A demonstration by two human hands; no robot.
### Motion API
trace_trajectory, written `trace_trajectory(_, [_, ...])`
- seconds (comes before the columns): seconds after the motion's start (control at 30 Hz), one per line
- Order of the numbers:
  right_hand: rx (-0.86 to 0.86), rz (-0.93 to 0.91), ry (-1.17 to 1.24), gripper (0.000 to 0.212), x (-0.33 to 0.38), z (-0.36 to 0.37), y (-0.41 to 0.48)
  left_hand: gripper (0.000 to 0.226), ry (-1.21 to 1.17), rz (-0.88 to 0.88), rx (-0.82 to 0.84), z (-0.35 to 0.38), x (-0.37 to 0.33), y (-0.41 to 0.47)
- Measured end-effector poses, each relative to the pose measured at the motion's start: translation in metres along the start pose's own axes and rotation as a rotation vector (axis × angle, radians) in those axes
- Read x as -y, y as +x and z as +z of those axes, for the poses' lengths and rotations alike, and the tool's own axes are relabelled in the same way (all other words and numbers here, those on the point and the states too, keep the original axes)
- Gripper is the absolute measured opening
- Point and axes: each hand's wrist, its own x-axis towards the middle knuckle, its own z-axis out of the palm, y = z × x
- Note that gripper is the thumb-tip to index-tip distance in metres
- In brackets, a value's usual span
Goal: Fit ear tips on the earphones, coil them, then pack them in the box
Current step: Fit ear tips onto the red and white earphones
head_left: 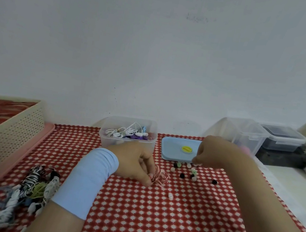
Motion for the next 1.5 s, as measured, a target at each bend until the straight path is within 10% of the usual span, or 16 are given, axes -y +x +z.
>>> trace_trajectory(0.23, [0.243, -0.03, 0.124, 0.015, 0.006, -0.003, -0.011, 0.025, 0.21, -0.223, 0.235, -0.014, 0.004, -0.014])
trace_trajectory(0.53, [0.265, -0.176, 0.224, 0.018, 0.007, -0.001, -0.006, 0.015, 0.083, -0.21, -0.146, -0.03, 0.017, -0.02])
trace_trajectory(1.07, [0.169, -0.357, 0.607, 0.021, 0.037, 0.028, 0.002, 0.026, 0.255, -0.293, -0.122, -0.016, 0.042, -0.002])
trace_trajectory(1.5, [0.171, -0.443, 0.904, 0.009, 0.045, 0.02, -0.006, 0.022, -0.082, -0.084, -0.193, -0.015, 0.034, 0.0])
